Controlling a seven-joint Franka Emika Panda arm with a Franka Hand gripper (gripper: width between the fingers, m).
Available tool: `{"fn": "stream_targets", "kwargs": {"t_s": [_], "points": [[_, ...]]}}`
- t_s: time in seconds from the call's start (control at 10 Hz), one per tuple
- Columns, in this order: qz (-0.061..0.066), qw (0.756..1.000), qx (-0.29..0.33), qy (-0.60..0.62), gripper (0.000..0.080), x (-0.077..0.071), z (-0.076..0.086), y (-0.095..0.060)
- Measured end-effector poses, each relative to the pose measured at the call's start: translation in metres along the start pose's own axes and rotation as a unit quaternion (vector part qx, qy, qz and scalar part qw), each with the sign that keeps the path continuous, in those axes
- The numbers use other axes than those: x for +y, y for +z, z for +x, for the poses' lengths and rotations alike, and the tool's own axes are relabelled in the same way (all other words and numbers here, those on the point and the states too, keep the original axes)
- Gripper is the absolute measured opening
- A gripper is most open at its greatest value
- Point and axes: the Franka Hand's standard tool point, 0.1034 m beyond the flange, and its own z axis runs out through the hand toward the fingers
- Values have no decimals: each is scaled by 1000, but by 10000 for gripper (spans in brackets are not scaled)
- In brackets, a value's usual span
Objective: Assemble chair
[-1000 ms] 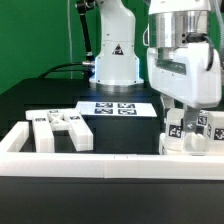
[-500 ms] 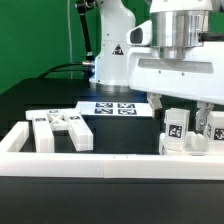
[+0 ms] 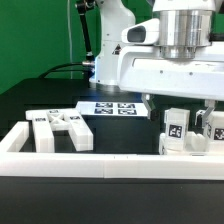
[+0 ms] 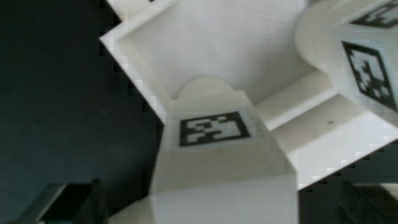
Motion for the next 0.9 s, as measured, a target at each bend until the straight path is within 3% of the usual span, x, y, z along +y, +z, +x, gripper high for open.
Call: {"fn": "stream_targets", "kwargs": {"t_s": [0.2,0.3,0.4,0.6,0.9], "points": [[-6,996,2,-87,649,2,1,0],[-6,996,2,-91,538,4,2,0],[-6,996,2,-90,538,3,2,0],[-6,996,2,-90,289,3,2,0],[-6,997,2,-75,289,3,2,0]]}}
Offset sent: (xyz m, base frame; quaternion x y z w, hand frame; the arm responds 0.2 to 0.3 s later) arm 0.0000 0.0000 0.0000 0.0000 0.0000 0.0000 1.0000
